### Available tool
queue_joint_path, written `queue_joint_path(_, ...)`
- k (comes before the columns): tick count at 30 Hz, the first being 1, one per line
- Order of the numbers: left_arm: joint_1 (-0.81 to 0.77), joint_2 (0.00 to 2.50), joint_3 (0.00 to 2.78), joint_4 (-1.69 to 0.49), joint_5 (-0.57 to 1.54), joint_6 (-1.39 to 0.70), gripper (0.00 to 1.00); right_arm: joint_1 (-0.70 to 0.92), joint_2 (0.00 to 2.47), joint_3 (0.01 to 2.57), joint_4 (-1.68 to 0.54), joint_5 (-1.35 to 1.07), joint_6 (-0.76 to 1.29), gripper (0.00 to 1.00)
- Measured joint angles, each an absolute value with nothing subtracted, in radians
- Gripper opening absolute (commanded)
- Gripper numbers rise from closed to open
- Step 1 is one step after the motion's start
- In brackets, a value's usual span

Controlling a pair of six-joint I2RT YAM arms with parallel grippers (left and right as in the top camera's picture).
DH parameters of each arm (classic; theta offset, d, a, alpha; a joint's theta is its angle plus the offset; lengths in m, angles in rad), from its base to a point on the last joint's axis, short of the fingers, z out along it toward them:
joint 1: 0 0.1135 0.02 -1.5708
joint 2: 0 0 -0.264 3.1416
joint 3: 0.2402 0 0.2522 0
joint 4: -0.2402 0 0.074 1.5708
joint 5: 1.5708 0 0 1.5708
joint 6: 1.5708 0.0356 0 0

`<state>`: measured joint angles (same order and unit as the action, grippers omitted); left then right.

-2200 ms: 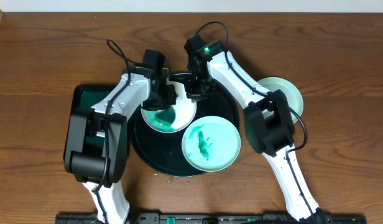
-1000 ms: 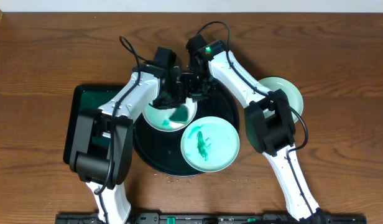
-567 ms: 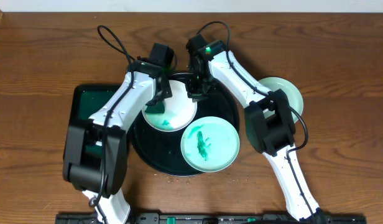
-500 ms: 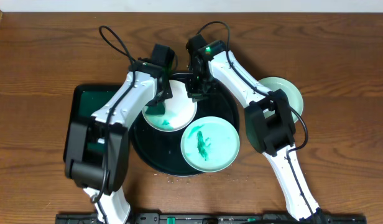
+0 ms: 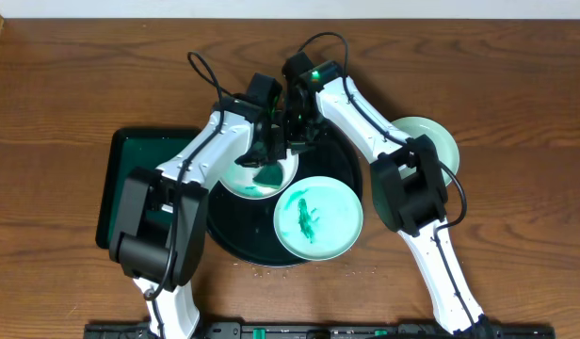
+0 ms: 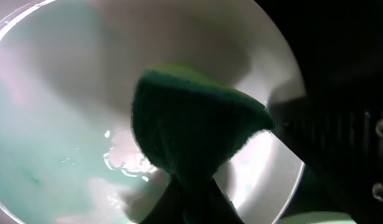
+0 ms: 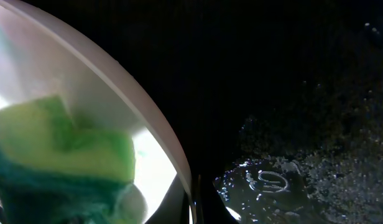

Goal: Clean dirty plates on tray and stack at the side
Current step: 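Keep scrubbing the white plate with the sponge in the left gripper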

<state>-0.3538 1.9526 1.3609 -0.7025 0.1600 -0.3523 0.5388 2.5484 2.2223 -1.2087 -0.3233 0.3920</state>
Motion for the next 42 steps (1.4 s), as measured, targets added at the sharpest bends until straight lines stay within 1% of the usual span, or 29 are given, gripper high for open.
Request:
queue_joint_path(4,-0.34,1.953,1.361,-0.701,0.106,-0.379,0.07,0.539,2.548,2.222,-1.209,-0.323,0.391,0.01)
queue_joint_path(10,-0.264,1.953,1.36,-0.699,-0.088,-0.463,0.07,0.539,2.548,2.222,-1.209,-0.324,0.39,0.01)
queue_joint_path(13,-0.263,1.953,1.36,-0.714,-0.099,-0.472,0.07,0.539,2.548,2.222,-1.209,-0.324,0.39,0.01)
queue_joint_path(18,-0.308,1.957,1.345,-0.757,-0.02,-0.436,0.07,0.539,2.548,2.222,-1.208,-0.324,0.39,0.01)
queue_joint_path(25,-0.336,1.969,1.345,-0.738,0.213,-0.247,0.07,0.539,2.548,2.222,-1.208,-0.324,0.39,0.01)
queue_joint_path(28,-0.323,1.972,1.345,-0.723,0.224,-0.239,0.07,0.539,2.548,2.222,-1.208,-0.324,0.39,0.01)
queue_joint_path(31,-0.308,1.973,1.345,-0.696,0.138,-0.338,0.07,0.539,2.548,2.222,-1.208,-0.324,0.39,0.01)
queue_joint_path(34,-0.289,1.973,1.345,-0.685,0.005,-0.44,0.07,0.539,2.548,2.222,-1.208,-0.324,0.39,0.01)
queue_joint_path(37,-0.283,1.973,1.349,-0.739,-0.075,-0.484,0.07,0.539,2.548,2.222,-1.208,-0.324,0.39,0.01)
queue_joint_path(40,-0.287,1.975,1.353,-0.818,-0.106,-0.495,0.07,0.539,2.548,2.222,-1.208,-0.325,0.39,0.01)
queue_joint_path(42,-0.291,1.975,1.355,-0.842,-0.077,-0.467,0.07,0.539,2.548,2.222,-1.205,-0.326,0.388,0.01)
